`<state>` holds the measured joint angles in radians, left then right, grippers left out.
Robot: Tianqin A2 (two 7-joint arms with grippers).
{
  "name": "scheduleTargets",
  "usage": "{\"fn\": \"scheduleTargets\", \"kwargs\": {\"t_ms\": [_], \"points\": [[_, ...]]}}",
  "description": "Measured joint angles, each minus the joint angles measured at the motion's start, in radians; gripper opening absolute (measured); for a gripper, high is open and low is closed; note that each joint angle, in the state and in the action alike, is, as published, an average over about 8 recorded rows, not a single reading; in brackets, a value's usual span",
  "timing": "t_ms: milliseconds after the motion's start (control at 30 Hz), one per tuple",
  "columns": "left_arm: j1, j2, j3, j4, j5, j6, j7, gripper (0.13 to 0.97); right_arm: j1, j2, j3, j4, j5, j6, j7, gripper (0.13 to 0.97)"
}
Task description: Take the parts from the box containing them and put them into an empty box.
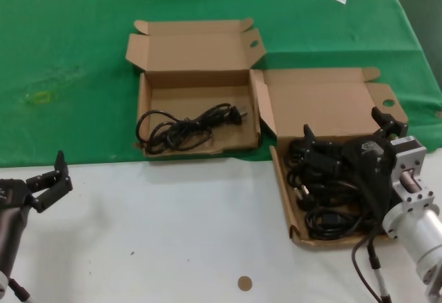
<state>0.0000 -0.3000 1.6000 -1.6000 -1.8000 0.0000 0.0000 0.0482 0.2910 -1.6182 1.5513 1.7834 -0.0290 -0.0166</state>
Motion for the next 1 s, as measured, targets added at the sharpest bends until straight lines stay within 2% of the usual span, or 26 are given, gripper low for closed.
{"fn": "scheduleTargets", "kwargs": {"t_ms": [1000], "points": [[0.000,0.000,0.000,0.000,0.000,0.000,0.000,0.966,0.000,0.000,0.000,0.000,0.000,0.000,0.000,0.966]]}}
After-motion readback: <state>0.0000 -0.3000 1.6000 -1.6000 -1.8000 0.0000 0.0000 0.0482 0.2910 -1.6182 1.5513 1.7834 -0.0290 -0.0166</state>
